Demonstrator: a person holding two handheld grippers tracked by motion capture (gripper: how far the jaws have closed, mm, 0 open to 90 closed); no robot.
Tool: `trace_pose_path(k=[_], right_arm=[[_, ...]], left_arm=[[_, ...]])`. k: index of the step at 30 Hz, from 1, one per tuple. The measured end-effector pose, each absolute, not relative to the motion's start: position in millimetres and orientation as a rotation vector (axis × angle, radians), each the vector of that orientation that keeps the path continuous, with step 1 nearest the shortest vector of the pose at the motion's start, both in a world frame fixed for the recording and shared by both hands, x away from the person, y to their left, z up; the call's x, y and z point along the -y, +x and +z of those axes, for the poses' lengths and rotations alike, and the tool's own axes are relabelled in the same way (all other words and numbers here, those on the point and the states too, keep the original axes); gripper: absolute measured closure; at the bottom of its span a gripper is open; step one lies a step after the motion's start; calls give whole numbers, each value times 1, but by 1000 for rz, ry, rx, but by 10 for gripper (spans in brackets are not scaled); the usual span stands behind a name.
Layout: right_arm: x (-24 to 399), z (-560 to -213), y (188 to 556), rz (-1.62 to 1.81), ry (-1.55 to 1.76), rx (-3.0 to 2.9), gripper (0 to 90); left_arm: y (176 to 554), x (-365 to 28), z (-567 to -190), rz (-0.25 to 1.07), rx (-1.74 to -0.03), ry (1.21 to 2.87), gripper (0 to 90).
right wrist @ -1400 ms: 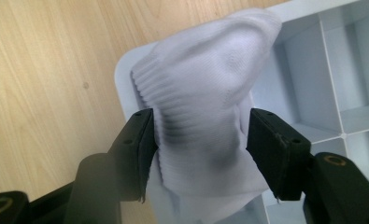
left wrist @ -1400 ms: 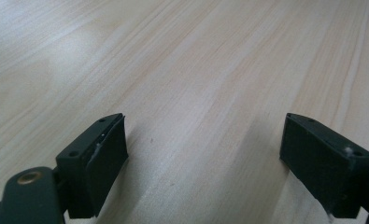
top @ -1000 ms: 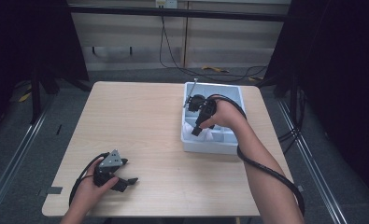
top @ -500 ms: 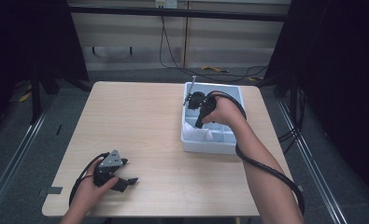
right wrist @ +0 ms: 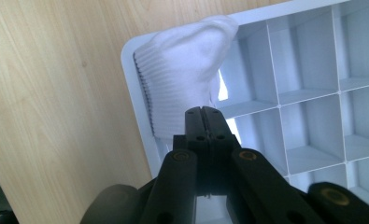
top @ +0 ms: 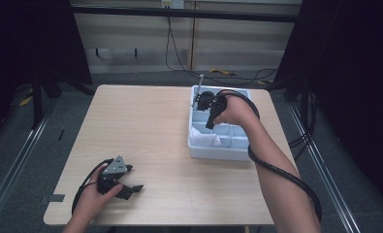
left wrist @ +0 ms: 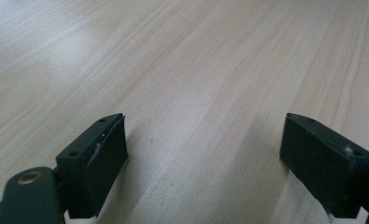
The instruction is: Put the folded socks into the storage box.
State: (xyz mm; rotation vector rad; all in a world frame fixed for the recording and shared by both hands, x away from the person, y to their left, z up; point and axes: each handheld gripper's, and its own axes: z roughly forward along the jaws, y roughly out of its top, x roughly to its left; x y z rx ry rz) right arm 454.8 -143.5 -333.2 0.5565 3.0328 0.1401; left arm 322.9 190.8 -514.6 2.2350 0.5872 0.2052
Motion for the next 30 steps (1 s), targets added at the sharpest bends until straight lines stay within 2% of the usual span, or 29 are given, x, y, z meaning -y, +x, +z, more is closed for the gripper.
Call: trace_pose_path(k=[10,30], right_arm=[[139,-330,458,117,518,-3021,900],[132,-365,465,78,508,-3071,900]], left_arm=[[323,-191,-515,204,-585,2236,147],[323,-191,-515,203,-581,2237,147]])
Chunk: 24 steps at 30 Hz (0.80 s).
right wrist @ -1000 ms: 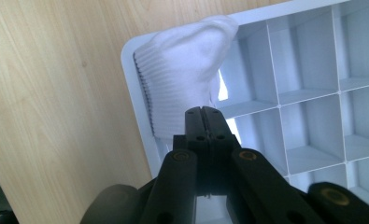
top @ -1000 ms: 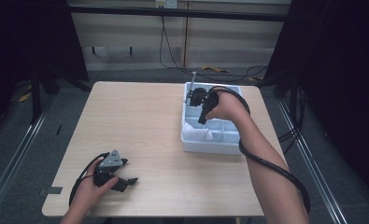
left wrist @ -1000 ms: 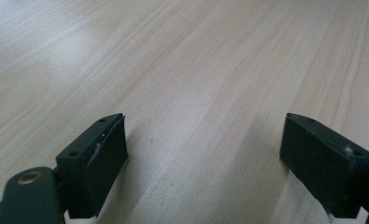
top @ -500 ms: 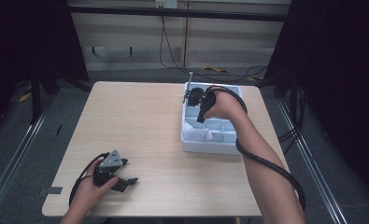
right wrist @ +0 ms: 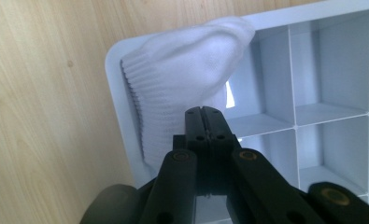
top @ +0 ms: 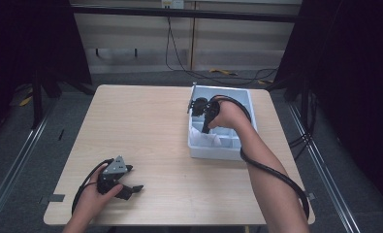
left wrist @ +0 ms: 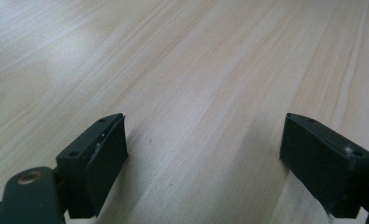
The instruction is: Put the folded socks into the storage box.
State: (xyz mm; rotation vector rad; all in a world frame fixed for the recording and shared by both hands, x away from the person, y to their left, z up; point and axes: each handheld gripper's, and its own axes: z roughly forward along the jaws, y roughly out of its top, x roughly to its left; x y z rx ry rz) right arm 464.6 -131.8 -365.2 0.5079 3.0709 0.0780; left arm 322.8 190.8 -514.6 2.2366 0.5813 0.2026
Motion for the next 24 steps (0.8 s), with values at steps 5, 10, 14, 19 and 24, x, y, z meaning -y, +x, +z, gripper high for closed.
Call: trace_pose_path(k=[5,10,14,19,24], right_arm=[[131,-374,464,63,497,-3085,900],[130,-374,462,72,496,-3068,900],[130,-371,459,84,498,-3079,900],[130,-379,459,81,511,-3090,900],[127,-385,457,65,500,-3107,900]], left_arm=[[323,-191,-515,203,-580,2238,147],[323,-191,-515,203,-580,2238,147],[323,-191,-515,203,-581,2237,147],[323,-191,-515,201,-581,2233,148],[323,-191,-515,203,-579,2238,148]])
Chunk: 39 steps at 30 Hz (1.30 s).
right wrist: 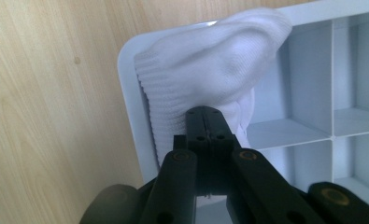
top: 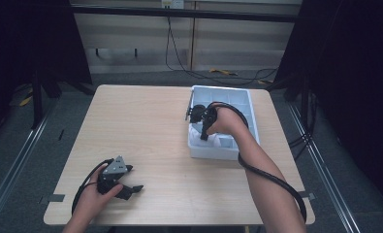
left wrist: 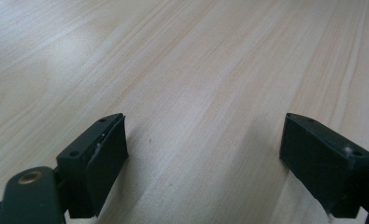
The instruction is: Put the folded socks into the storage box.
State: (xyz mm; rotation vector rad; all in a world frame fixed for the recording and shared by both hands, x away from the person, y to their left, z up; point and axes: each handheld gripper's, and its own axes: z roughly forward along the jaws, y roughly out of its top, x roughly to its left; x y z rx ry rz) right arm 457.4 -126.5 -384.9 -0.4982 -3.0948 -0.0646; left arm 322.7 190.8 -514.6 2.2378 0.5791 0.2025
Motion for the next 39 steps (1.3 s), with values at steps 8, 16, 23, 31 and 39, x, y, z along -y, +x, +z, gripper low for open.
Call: trace_pose_path(k=[8,16,23,31,39], right_arm=[[125,-399,460,-47,-510,3092,900],[124,-419,460,-61,-534,3076,900],[128,-433,461,-123,-536,3065,900],[130,-439,461,-163,-549,3056,900],[128,-443,460,-138,-546,3063,900]], left_arm=[[323,-191,-515,201,-580,2236,148],[323,-190,-515,200,-578,2228,148],[323,-190,-515,200,-576,2228,149],[322,-190,-515,200,-576,2228,148],[323,-190,-515,200,-576,2228,148]])
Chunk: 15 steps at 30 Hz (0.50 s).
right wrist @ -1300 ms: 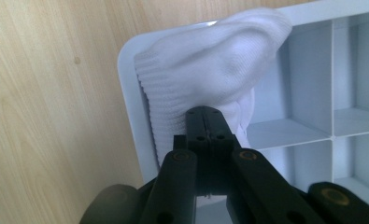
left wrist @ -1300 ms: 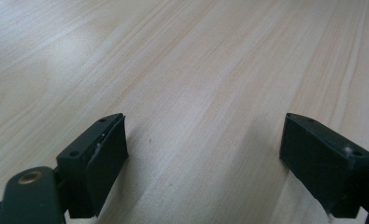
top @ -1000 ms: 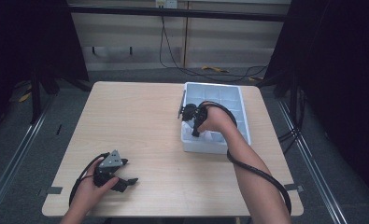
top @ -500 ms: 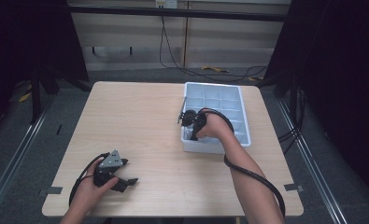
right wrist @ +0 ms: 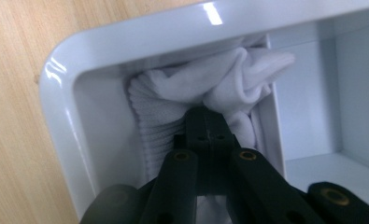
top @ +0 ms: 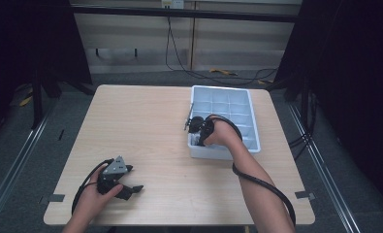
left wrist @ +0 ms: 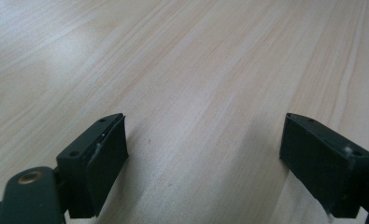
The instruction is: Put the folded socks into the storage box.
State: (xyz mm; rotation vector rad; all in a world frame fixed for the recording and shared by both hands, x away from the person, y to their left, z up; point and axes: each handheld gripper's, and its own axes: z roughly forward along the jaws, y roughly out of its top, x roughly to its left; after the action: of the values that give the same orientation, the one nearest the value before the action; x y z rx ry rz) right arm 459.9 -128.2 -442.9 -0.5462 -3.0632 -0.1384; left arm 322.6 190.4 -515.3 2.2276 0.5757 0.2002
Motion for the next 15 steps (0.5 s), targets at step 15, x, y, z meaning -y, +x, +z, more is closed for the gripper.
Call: trace_pose_path(k=[15], right_arm=[[124,-447,461,-108,-548,3067,900]], left_arm=[[323,-190,-515,200,-575,2228,148]])
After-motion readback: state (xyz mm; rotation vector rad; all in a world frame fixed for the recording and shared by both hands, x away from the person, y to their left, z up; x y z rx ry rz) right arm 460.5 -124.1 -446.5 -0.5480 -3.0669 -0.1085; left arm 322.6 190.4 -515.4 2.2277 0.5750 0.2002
